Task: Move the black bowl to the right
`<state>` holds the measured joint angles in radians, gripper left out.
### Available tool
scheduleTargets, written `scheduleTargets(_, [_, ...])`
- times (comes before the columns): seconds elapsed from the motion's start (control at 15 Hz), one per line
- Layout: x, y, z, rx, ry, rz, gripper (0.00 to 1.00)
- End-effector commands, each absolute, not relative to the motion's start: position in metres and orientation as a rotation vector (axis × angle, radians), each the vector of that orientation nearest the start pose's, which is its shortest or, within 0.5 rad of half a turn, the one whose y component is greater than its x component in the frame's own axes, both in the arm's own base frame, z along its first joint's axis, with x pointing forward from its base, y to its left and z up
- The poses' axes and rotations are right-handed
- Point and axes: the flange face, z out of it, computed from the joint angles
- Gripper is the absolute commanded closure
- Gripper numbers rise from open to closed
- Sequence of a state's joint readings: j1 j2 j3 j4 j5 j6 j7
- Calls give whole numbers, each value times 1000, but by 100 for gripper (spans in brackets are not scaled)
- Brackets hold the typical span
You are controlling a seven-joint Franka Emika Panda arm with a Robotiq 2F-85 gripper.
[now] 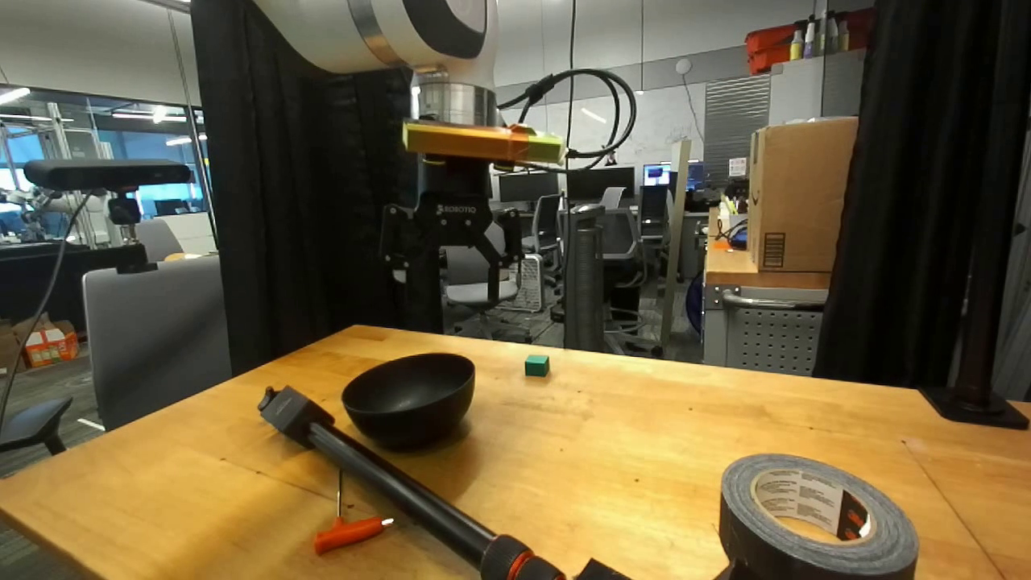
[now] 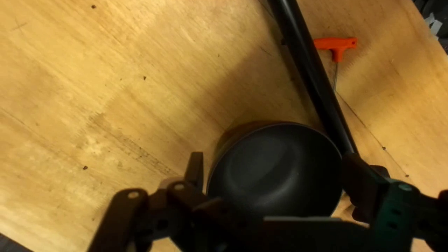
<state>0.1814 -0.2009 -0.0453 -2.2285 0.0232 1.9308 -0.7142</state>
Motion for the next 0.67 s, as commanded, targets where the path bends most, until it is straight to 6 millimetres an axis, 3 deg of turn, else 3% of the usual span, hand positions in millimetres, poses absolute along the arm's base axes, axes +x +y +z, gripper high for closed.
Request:
scheduleTargets(0.0, [498,80,452,-2831,-1242,118,0])
scheduleTargets(0.6, [510,123,442,-2846,-1245,146,0])
